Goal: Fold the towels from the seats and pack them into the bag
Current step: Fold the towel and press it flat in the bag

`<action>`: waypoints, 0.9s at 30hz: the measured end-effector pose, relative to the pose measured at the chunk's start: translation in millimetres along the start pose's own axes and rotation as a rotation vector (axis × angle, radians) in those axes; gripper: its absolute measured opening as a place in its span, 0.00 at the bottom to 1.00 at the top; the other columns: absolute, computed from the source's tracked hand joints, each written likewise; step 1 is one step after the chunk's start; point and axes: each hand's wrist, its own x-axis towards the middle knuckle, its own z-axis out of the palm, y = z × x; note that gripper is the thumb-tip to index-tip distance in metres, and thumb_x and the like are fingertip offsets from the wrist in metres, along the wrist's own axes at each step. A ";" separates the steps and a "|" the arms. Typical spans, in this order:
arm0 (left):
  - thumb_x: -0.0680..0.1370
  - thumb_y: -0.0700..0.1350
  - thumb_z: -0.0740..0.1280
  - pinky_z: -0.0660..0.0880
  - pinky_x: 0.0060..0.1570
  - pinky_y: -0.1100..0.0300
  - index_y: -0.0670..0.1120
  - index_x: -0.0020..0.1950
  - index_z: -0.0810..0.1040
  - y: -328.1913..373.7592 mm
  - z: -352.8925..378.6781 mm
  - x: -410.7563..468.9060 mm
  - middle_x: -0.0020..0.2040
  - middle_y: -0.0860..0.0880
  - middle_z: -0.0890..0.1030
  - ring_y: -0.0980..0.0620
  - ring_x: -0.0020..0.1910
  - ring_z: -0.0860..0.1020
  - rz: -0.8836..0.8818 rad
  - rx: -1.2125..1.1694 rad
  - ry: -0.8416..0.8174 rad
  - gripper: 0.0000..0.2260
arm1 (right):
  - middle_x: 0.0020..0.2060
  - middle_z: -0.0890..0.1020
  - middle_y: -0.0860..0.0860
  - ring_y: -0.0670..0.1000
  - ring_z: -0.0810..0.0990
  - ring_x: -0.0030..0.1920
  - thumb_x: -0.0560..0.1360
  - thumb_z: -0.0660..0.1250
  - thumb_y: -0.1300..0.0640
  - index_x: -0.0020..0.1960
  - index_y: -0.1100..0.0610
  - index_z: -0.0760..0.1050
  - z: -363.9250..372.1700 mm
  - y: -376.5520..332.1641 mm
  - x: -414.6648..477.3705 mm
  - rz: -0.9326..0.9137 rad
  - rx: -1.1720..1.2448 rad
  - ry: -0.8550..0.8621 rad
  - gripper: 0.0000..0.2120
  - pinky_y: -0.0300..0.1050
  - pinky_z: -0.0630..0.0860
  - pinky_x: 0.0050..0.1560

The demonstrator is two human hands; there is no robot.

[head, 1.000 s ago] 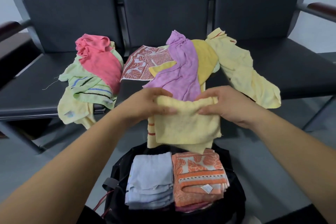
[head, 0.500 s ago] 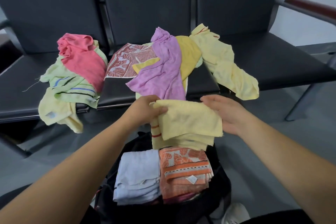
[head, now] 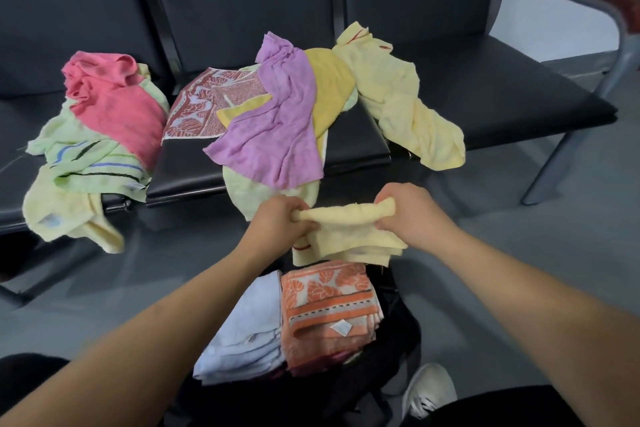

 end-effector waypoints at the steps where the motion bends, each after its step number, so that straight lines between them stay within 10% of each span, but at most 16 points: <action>1: 0.75 0.47 0.75 0.69 0.35 0.69 0.47 0.51 0.82 -3.1 2.8 0.2 0.48 0.49 0.79 0.56 0.41 0.77 0.022 -0.001 -0.005 0.07 | 0.49 0.80 0.49 0.51 0.80 0.49 0.72 0.74 0.61 0.45 0.48 0.77 1.3 2.5 2.4 0.002 0.017 0.031 0.10 0.40 0.71 0.38; 5: 0.79 0.46 0.70 0.73 0.39 0.64 0.48 0.48 0.76 -19.7 0.8 -1.5 0.42 0.54 0.78 0.57 0.38 0.76 -0.020 -0.301 -0.125 0.04 | 0.45 0.80 0.51 0.44 0.77 0.43 0.69 0.79 0.59 0.41 0.52 0.83 -3.3 6.7 6.5 -0.004 0.281 0.051 0.06 0.33 0.71 0.39; 10: 0.80 0.47 0.69 0.75 0.41 0.58 0.39 0.52 0.74 -35.3 -0.8 -5.3 0.41 0.48 0.78 0.51 0.40 0.78 -0.143 -0.700 -0.292 0.12 | 0.48 0.86 0.57 0.56 0.85 0.50 0.71 0.79 0.53 0.50 0.59 0.83 4.8 15.0 6.4 0.183 0.653 -0.186 0.13 0.49 0.77 0.50; 16: 0.80 0.49 0.69 0.74 0.37 0.60 0.44 0.52 0.76 -65.3 22.2 -6.9 0.41 0.48 0.78 0.52 0.36 0.77 -0.344 -0.524 -0.281 0.09 | 0.51 0.85 0.58 0.53 0.84 0.46 0.75 0.76 0.60 0.59 0.63 0.79 48.2 27.8 13.8 0.424 0.710 -0.218 0.15 0.47 0.82 0.47; 23: 0.79 0.58 0.68 0.80 0.46 0.54 0.42 0.72 0.63 -127.9 76.3 -32.0 0.61 0.42 0.78 0.46 0.54 0.78 -0.550 0.014 -0.459 0.30 | 0.44 0.75 0.53 0.53 0.76 0.43 0.77 0.71 0.52 0.51 0.55 0.68 97.7 56.7 5.0 0.532 0.174 -0.392 0.13 0.46 0.73 0.41; 27: 0.74 0.55 0.76 0.79 0.46 0.59 0.46 0.76 0.59 -125.4 91.9 -36.1 0.60 0.46 0.76 0.48 0.55 0.78 -0.455 -0.066 -0.514 0.38 | 0.59 0.76 0.53 0.54 0.78 0.56 0.72 0.75 0.47 0.74 0.56 0.62 121.6 56.9 -4.4 0.270 -0.099 -0.469 0.37 0.48 0.78 0.54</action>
